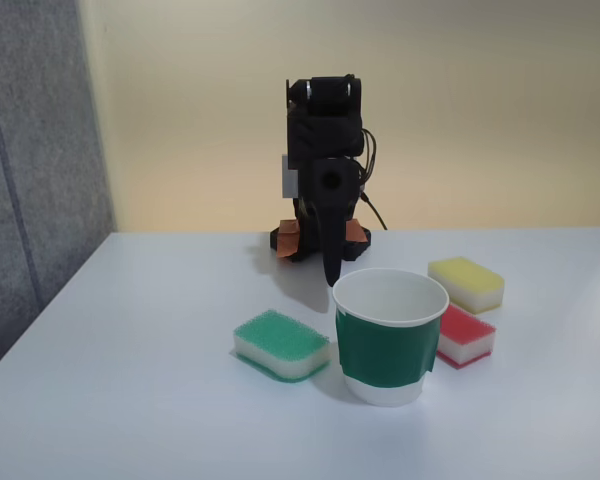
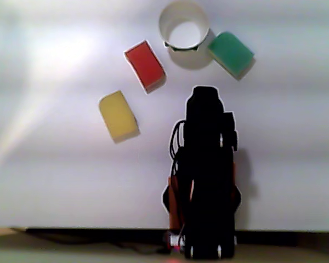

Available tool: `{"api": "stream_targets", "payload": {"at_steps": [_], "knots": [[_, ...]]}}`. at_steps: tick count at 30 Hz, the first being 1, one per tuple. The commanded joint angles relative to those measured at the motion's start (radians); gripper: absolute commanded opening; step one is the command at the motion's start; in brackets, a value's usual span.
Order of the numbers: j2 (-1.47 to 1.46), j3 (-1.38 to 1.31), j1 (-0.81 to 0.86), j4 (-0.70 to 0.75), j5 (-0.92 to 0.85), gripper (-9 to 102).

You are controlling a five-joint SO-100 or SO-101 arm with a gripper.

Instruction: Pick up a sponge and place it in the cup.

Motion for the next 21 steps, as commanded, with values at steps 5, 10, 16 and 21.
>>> {"api": "stream_targets", "payload": {"at_steps": [5, 10, 16, 21], "knots": [[0.002, 0.006, 0.011, 0.048, 0.003, 0], [0.002, 0.005, 0.014, -0.018, 0.003, 0], [0.002, -0.066, -0.02, 0.13, -0.002, 0], [-0.003, -0.103, -0.046, 0.155, -0.017, 0]]}}
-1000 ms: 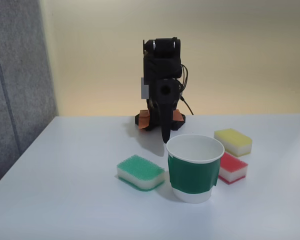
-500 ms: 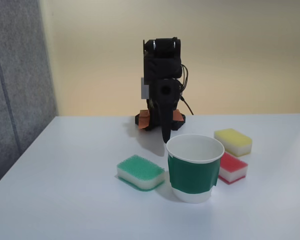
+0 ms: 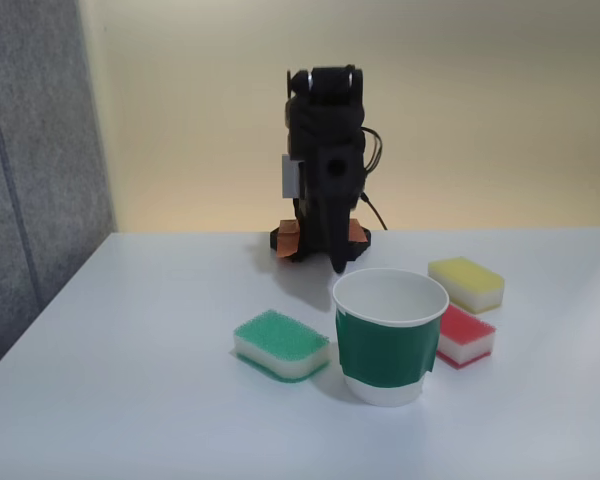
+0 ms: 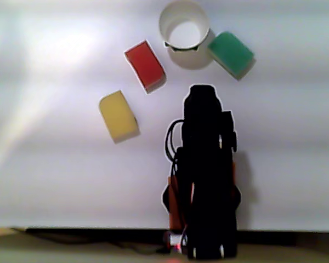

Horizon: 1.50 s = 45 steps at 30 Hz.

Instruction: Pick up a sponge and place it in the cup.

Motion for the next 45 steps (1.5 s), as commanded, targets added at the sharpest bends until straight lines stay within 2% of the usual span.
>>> {"api": "stream_targets", "payload": {"at_steps": [1, 8, 23, 33, 41, 45], "knots": [[-0.012, -0.025, -0.018, 0.097, -0.012, 0], [-0.201, -0.184, -0.089, 0.092, -0.014, 0], [-0.93, -0.732, -0.367, 0.055, -0.015, 0], [-1.305, -0.95, -0.442, -0.084, -0.026, 0], [-1.459, -0.954, -0.462, -0.285, -0.028, 0], [-1.493, -0.946, -0.454, -0.342, -0.028, 0]]}}
